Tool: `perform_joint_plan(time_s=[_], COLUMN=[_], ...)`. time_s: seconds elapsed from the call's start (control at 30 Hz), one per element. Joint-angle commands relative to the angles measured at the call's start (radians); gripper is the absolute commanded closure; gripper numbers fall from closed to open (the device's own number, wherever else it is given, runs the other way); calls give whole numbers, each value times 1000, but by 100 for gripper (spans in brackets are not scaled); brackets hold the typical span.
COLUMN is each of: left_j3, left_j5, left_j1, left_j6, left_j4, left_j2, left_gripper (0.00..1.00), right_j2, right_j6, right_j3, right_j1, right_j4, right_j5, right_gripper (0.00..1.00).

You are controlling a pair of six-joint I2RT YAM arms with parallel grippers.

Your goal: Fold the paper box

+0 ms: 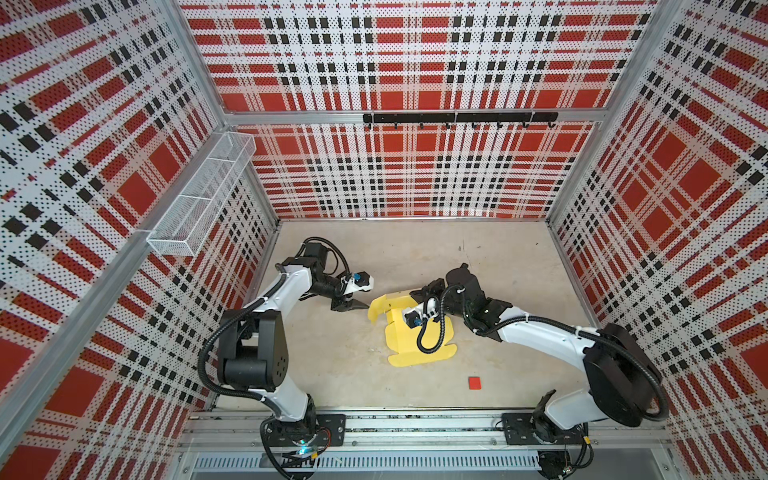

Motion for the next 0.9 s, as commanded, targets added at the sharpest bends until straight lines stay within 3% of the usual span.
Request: perform_joint_plan(time_s=[0.0,0.2,0.47,0.67,0.87], left_j3=[27,42,50,110,152], left_j5=[-60,-102,-145,-78,-165], left_j1=[-20,-49,-63,2,64], left_j6=[31,23,103,96,99], left_j4=[40,87,57,-34,-16], left_j2=[47,99,97,1,104], left_gripper=[45,46,46,44,44], right_j2=[39,84,97,79,82], right_j6=[-104,-126,-142,-147,-143], right_j3=[-28,-36,-49,-54,-54], right_j1=[8,8,8,6,8], right_j4=[111,125,116,93,104], right_j5=[37,71,84,86,71], right_gripper=[100,100,100,100,100])
